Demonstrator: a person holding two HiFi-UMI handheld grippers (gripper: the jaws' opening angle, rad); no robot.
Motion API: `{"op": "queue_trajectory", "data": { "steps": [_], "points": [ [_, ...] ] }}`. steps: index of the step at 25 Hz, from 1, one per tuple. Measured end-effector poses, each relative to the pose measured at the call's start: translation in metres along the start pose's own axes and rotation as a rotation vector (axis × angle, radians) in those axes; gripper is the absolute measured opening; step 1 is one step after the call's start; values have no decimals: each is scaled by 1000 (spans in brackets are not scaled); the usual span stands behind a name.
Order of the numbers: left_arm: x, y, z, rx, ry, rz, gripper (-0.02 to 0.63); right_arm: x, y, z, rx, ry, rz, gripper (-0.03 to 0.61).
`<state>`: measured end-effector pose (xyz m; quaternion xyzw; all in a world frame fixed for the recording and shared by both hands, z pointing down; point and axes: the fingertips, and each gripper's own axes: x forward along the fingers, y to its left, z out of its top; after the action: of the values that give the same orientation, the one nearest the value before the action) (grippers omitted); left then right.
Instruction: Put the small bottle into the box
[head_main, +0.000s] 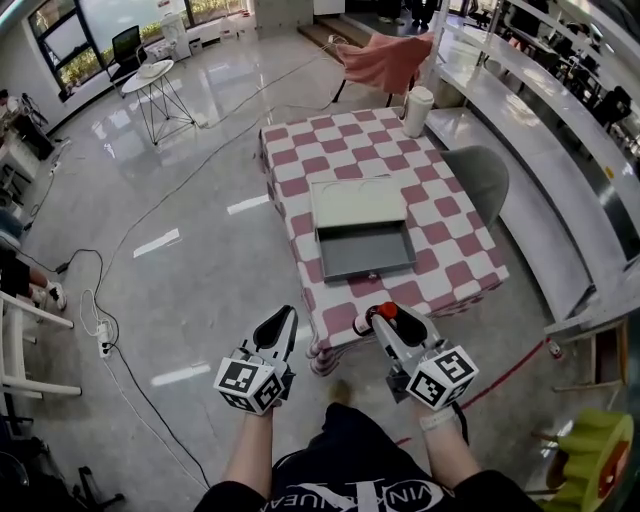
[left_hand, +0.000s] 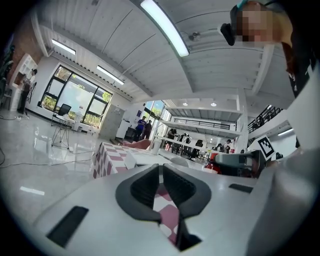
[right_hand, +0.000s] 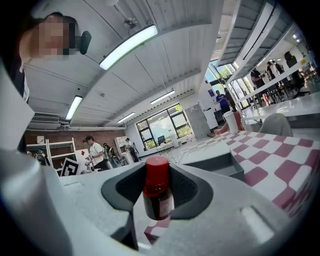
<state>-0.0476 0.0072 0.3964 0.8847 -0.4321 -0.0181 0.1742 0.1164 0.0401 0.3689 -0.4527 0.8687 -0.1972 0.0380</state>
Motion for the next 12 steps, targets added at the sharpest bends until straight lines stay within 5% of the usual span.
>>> {"op": "queue_trajectory", "data": {
  "steps": [12],
  "points": [
    [42, 10, -20, -13, 53, 17, 29, 32, -48, 8, -4, 22, 8, 141]
  ]
}}
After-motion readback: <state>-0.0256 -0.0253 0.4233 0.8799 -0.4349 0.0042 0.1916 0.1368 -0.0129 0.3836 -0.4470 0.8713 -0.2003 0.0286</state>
